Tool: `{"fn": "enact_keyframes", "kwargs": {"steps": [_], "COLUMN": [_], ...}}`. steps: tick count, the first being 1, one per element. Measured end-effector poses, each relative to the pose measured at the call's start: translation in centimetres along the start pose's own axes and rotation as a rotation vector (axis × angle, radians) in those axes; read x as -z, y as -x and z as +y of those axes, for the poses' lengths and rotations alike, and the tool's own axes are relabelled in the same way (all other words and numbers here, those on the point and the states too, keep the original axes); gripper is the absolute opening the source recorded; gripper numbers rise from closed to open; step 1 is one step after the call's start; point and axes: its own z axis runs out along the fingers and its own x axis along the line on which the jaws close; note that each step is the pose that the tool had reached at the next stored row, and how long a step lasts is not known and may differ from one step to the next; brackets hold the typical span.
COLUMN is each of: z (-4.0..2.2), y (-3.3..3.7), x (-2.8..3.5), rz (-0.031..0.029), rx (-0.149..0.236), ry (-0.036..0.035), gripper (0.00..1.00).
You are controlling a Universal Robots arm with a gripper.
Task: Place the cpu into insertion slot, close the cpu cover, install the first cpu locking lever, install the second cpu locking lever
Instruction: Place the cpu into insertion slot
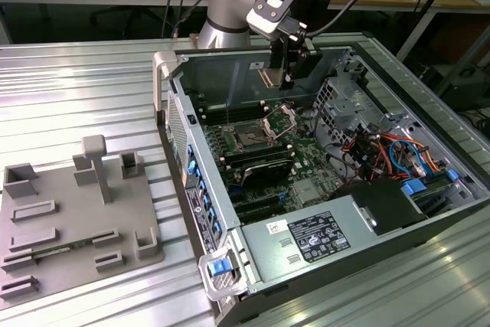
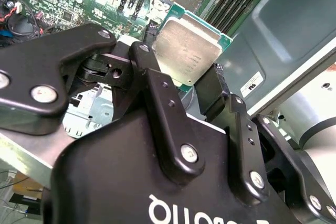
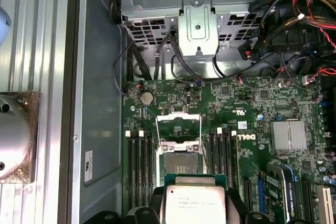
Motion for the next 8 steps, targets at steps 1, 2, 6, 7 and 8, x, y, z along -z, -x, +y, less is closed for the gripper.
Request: {"fn": "enact_keyframes", "kwargs": {"steps": [1,2,6,7,8], "z": [0.00,0.00,0.00,-0.01,-0.04], "y": [0.00,0.00,0.00,0.00,0.01], "x": [0.00,0.00,-0.05,-0.14,-0.39], "rz": [0.0001,0.0000,0.0002,0.0004,0.0006], "rx": [0.000,0.000,0.000,0.000,0.006], "ry": [-0.0001,0.0000,0.0001,0.0002,-0.0001], "gripper": [0.55,0.55,0.55,0.55,0.55]}}
